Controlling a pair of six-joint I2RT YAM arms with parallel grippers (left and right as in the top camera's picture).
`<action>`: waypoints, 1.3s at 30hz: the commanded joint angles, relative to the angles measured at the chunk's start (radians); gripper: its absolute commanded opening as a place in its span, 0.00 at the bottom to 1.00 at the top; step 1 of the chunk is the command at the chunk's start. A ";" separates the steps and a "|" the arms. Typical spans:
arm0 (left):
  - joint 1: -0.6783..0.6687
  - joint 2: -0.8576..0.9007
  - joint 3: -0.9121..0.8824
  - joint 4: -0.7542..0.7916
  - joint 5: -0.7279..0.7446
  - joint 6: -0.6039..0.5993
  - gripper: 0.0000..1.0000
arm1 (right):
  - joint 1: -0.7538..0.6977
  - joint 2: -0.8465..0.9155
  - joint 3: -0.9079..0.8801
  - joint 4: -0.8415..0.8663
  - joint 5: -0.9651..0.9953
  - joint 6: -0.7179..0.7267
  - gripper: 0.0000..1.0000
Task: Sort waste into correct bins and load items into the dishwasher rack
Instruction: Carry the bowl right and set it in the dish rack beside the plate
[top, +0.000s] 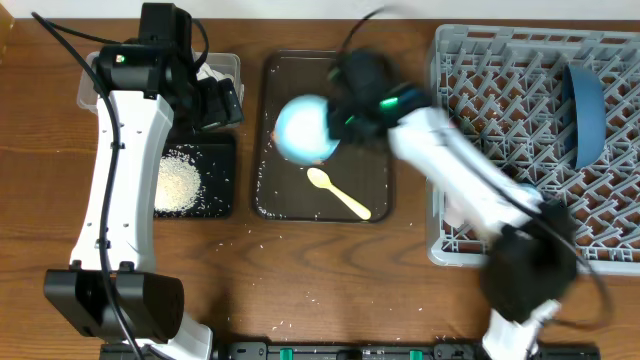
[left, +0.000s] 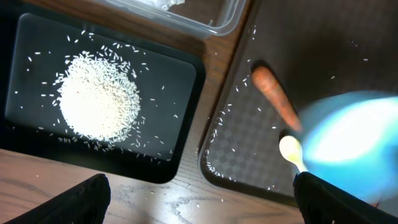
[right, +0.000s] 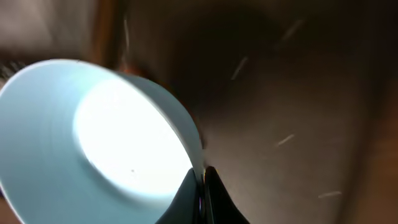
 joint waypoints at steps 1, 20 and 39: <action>0.004 -0.003 0.000 0.000 -0.016 0.002 0.96 | -0.074 -0.138 0.023 0.008 0.248 -0.003 0.01; 0.004 -0.003 0.000 0.000 -0.016 0.002 0.96 | -0.200 -0.049 0.021 0.145 1.530 -0.416 0.01; 0.004 -0.003 -0.001 0.000 -0.016 0.002 0.96 | -0.285 0.187 0.019 0.221 1.377 -0.861 0.01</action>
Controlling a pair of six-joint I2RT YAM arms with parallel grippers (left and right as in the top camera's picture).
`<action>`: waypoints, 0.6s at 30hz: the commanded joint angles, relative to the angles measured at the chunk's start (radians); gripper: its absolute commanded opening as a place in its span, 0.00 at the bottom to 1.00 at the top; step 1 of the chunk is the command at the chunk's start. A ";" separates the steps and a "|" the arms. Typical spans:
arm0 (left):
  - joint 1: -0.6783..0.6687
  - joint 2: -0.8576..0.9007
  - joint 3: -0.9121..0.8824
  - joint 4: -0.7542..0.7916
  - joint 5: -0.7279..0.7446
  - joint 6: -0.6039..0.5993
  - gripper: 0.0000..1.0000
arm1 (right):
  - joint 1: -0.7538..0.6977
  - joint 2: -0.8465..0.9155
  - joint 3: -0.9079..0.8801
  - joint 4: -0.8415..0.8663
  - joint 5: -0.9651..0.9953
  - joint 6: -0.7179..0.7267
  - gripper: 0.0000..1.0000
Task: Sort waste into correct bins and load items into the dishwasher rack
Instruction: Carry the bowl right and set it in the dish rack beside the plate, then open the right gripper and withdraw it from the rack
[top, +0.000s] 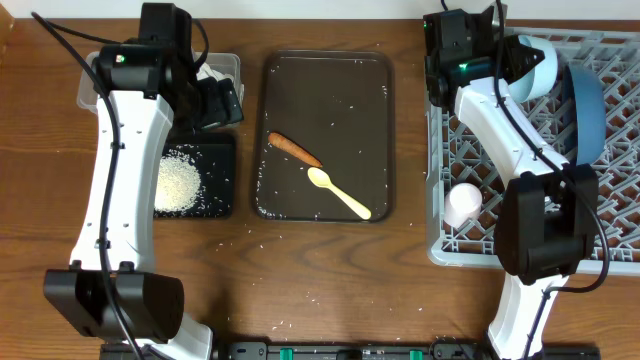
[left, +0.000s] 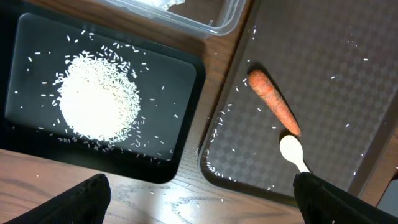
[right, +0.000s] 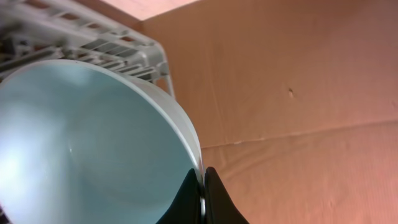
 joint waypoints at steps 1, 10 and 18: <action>0.004 -0.003 0.000 0.000 -0.015 0.002 0.96 | 0.001 0.005 0.000 -0.025 -0.078 -0.037 0.01; 0.004 -0.003 0.000 0.000 -0.015 0.002 0.96 | -0.006 0.005 -0.001 -0.107 -0.171 -0.035 0.01; 0.004 -0.003 0.000 0.000 -0.015 0.002 0.96 | -0.051 0.007 -0.001 -0.088 -0.179 -0.019 0.01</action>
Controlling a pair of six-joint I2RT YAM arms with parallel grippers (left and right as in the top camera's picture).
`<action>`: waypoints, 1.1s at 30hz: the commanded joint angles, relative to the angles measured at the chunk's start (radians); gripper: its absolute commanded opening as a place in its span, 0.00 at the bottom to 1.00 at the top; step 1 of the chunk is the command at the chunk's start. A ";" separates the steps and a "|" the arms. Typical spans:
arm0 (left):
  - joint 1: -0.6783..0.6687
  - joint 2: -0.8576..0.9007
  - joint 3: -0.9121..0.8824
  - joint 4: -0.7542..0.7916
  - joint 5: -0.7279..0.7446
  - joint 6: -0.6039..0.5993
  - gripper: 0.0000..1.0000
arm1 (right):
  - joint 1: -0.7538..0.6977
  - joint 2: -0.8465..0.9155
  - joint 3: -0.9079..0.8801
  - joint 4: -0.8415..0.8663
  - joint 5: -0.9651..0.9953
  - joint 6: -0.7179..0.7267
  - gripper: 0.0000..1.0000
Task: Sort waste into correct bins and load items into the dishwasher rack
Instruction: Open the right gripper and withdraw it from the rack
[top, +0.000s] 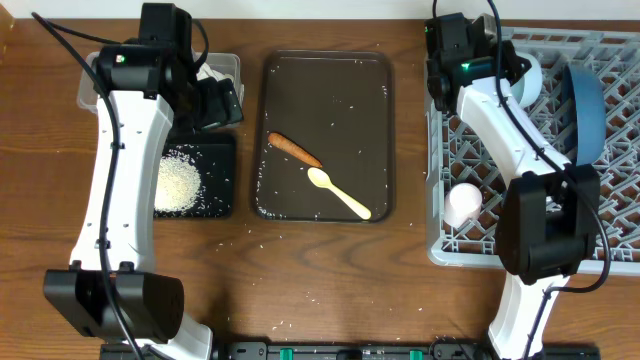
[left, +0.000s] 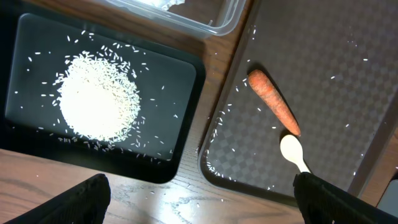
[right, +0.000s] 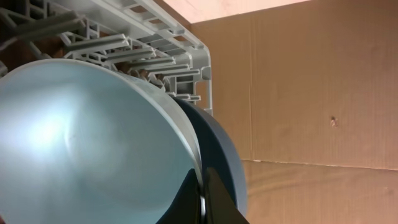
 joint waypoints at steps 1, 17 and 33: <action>0.004 -0.003 0.000 0.000 -0.015 0.002 0.96 | -0.040 0.008 -0.001 0.003 0.003 0.010 0.01; 0.004 -0.003 0.000 0.000 -0.015 0.002 0.96 | -0.022 0.051 -0.001 -0.021 -0.097 0.009 0.01; 0.004 -0.003 -0.001 0.000 -0.015 0.002 0.96 | 0.098 0.051 -0.001 -0.036 -0.097 0.010 0.58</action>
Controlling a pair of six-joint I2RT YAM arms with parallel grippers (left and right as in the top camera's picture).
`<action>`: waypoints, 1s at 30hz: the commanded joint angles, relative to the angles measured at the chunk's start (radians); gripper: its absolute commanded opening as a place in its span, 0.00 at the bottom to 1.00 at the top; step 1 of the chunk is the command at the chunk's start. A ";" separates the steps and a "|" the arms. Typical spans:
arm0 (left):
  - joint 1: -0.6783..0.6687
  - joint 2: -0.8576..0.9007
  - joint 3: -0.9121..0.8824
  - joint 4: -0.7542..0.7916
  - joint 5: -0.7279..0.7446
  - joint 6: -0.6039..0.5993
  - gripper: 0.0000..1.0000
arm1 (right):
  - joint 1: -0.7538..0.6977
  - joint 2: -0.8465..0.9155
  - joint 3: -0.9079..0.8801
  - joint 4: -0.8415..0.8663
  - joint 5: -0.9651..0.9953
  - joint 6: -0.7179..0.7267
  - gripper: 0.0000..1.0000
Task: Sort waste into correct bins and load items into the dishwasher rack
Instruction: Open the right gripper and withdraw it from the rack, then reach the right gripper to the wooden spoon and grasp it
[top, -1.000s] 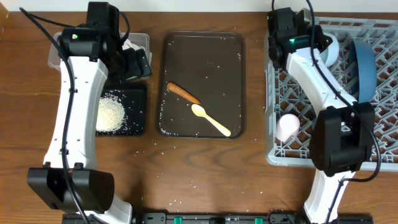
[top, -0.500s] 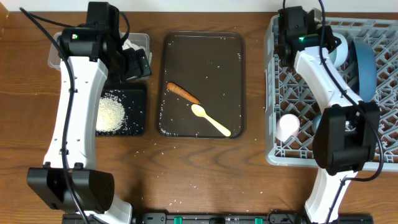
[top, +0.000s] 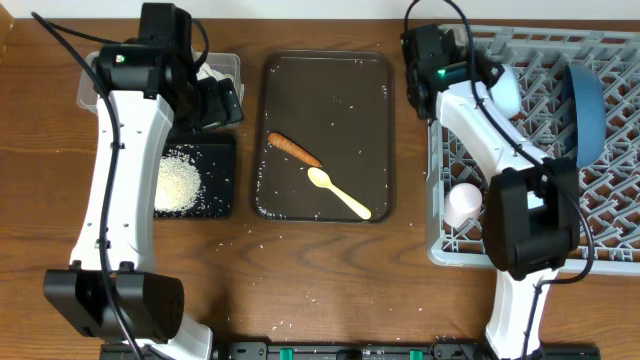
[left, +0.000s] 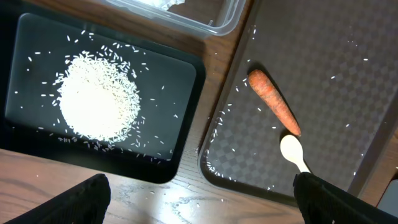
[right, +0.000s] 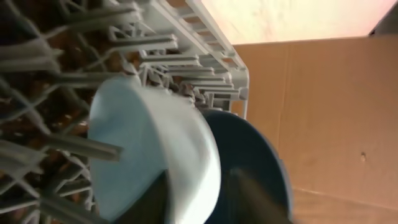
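Note:
A light blue bowl (top: 503, 88) stands on edge among the tines at the far left of the grey dishwasher rack (top: 540, 215), beside a dark blue plate (top: 585, 100). My right gripper (top: 482, 78) is open at the bowl (right: 155, 149), its blurred fingers (right: 249, 193) either side of the rim, with the plate (right: 249, 149) just behind. A carrot (top: 293, 149) and a pale spoon (top: 338, 193) lie on the dark tray (top: 340, 90). My left gripper (left: 199, 211) hangs open and empty above the tray's left edge, near the carrot (left: 273, 102).
A black bin (top: 195, 205) holds a heap of rice (left: 99, 102). Behind it is a clear container (top: 225, 68). A white cup (top: 462, 205) sits in the rack's near left part. Rice grains are scattered over the tray and table.
My right gripper has opened and let go of the light blue bowl, which now stands in the rack by the dark blue plate. The right wrist has shifted a little left. The left arm is unmoved.
My right gripper first held the light blue bowl over the tray, covering the carrot. Then it held it above the rack's far left corner. Then the bowl was down among the tines against the dark blue plate, and now it stands there released.

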 joint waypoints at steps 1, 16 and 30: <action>0.004 -0.003 0.000 0.000 -0.015 0.002 0.96 | 0.022 0.005 -0.001 0.001 0.005 0.007 0.68; 0.004 -0.003 0.000 0.000 -0.015 0.002 0.97 | 0.047 -0.278 0.003 -0.022 -0.451 0.142 0.99; 0.004 -0.003 0.000 0.000 -0.015 0.002 0.96 | 0.121 -0.367 -0.051 -0.142 -1.563 0.141 0.86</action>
